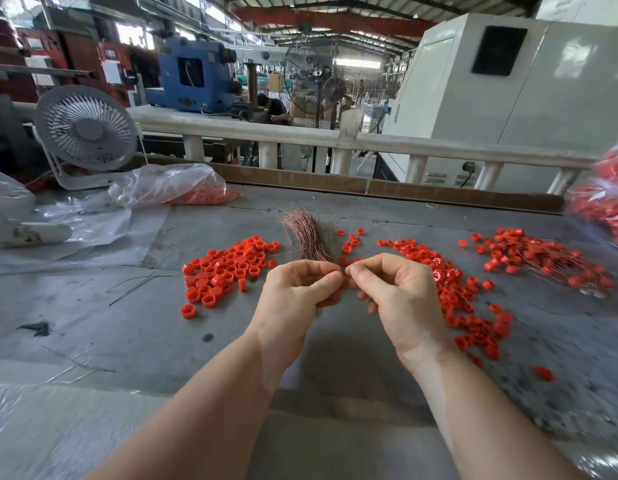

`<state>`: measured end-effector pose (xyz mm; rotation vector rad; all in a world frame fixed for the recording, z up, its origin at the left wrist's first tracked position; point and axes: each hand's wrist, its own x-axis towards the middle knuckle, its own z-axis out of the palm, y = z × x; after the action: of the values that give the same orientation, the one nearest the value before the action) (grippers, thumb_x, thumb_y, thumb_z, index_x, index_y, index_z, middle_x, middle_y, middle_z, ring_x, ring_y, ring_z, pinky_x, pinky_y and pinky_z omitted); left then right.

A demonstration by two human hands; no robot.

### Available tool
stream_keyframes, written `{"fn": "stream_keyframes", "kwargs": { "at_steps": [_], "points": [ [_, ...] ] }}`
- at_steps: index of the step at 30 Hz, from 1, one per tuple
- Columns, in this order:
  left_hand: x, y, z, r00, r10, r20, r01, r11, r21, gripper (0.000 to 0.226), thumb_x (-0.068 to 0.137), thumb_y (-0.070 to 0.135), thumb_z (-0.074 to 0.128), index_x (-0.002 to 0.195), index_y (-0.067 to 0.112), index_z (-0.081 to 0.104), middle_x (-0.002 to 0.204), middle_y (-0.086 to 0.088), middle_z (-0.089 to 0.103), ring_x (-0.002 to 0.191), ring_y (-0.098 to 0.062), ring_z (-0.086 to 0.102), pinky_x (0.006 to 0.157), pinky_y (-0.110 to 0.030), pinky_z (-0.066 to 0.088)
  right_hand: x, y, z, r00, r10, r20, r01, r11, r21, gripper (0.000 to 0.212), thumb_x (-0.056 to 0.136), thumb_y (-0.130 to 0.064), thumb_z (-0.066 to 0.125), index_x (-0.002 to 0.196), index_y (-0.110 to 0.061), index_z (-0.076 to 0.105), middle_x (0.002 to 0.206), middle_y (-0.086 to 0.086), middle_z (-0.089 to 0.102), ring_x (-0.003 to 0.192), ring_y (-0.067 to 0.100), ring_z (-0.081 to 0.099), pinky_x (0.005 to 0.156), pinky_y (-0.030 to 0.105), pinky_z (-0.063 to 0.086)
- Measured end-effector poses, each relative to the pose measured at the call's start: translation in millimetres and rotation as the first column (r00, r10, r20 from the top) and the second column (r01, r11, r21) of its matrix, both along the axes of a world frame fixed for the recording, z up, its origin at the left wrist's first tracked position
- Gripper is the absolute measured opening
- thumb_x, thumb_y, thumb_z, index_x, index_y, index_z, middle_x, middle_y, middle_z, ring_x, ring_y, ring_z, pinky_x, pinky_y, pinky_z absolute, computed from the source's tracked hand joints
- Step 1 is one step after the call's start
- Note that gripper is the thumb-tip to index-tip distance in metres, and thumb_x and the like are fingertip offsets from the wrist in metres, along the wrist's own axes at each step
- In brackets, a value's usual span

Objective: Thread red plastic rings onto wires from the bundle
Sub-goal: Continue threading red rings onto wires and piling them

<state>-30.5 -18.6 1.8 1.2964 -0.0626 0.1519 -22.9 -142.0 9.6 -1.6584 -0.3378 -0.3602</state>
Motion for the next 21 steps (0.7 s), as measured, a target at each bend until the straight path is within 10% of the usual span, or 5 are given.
{"fn": "stream_keyframes", "kwargs": {
  "at_steps": [14, 21],
  "points": [
    [2.5, 1.9, -3.0, 0.987, -0.160, -0.035, 0.147, 0.959, -0.242, 0.019, 0.075, 0.011, 0.062, 0.093, 0.004, 0.063, 0.076, -0.007, 0.068, 0.059, -0.008, 0.057, 0.072, -0.026, 0.055, -3.2, 1.2, 0.8, 0.916, 0.015, 0.401, 0.133, 0.932, -0.338, 0.047, 0.072, 0.007, 0.065, 0.096, -0.033, 0.065, 0.092, -0.014, 0.062, 0.088, 0.006, 0.059, 0.073, 0.013, 0.042],
    [-0.3, 1.1, -2.8, 0.990, -0.119, -0.076, 0.104, 0.979, -0.174, 0.004, 0.084, 0.006, 0.059, 0.085, 0.006, 0.062, 0.066, -0.001, 0.066, 0.055, -0.005, 0.058, 0.063, -0.019, 0.054, 0.2, 0.0, -2.4, 0.915, -0.019, 0.403, 0.169, 0.925, -0.341, 0.026, 0.073, 0.005, 0.067, 0.089, -0.015, 0.073, 0.084, -0.013, 0.064, 0.082, 0.001, 0.056, 0.074, 0.006, 0.038]
  ]
}}
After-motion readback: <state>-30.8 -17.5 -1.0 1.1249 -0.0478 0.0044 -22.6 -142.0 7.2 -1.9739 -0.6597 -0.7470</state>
